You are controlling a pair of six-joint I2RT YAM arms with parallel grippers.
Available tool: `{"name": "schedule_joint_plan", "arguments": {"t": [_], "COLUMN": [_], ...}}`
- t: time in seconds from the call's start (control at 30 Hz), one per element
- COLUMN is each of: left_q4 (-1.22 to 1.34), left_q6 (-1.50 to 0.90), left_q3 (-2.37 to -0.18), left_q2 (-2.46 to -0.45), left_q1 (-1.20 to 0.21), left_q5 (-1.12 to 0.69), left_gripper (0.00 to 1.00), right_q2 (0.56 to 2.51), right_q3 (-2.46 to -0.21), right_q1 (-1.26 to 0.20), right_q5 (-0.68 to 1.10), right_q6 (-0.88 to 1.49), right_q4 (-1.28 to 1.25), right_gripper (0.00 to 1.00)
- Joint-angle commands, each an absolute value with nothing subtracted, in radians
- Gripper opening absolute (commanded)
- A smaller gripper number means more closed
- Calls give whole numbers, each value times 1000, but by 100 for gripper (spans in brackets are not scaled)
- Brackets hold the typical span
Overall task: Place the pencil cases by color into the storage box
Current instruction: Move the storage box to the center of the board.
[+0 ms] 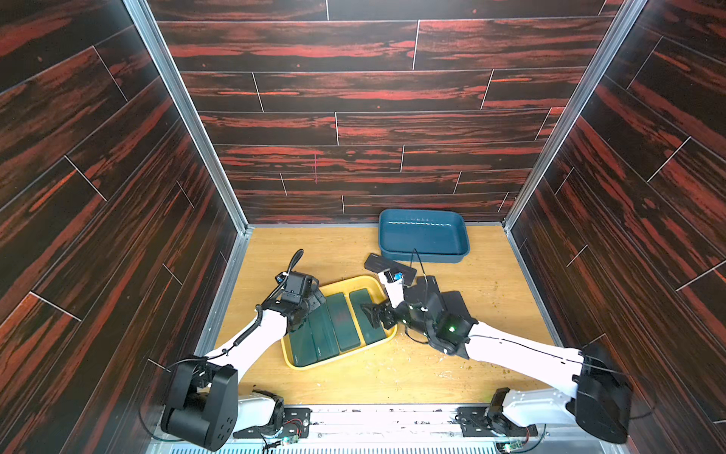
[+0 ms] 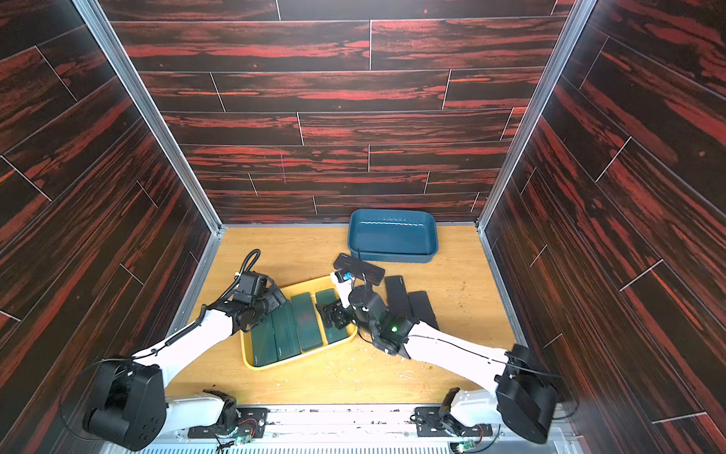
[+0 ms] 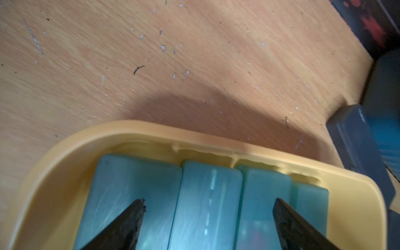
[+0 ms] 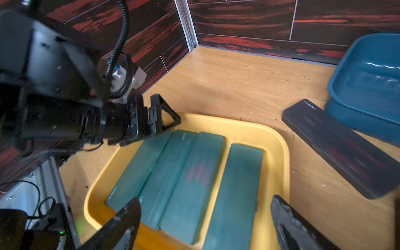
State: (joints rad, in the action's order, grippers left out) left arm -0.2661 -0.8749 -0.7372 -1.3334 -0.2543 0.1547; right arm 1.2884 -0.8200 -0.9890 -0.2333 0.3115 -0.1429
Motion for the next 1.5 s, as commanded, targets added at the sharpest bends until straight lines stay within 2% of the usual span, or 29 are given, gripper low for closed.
{"name": "schedule_joint_plan", "arguments": {"t": [0.0,0.43,0.77,1.27,1.37,1.47], "left_q4": [-212,-170,-169,-104,-91,-71], "left_q6": [-879,-817,-775,-780,-780,-743], "left_q3": [-774,-940,-1131,-1426,-1432,-1392], "left_q2": [-1363,-1547,-1747,-1984,-1980,-1908], "left_q1": [-217,-42,84,237,247,225], "left_q5": [165,90,-50,-212,-251,-267], "left_gripper": [94,94,93,93,92,91], "right_q2": [1219,1072,990,997,1027,1084], "right_q3": [-790,-682,-646,-653,-687,-750], "right_q1": [-992,-992,-992,-984,-958,-858], "right_q5": [-272,-298,-344,-426,-458,-442], "right_q6": [278,283,283,290,306,354], "right_q4": [-173,-149,-92,-56,-21,42], "right_gripper": [94,93,92,93,93,93]}}
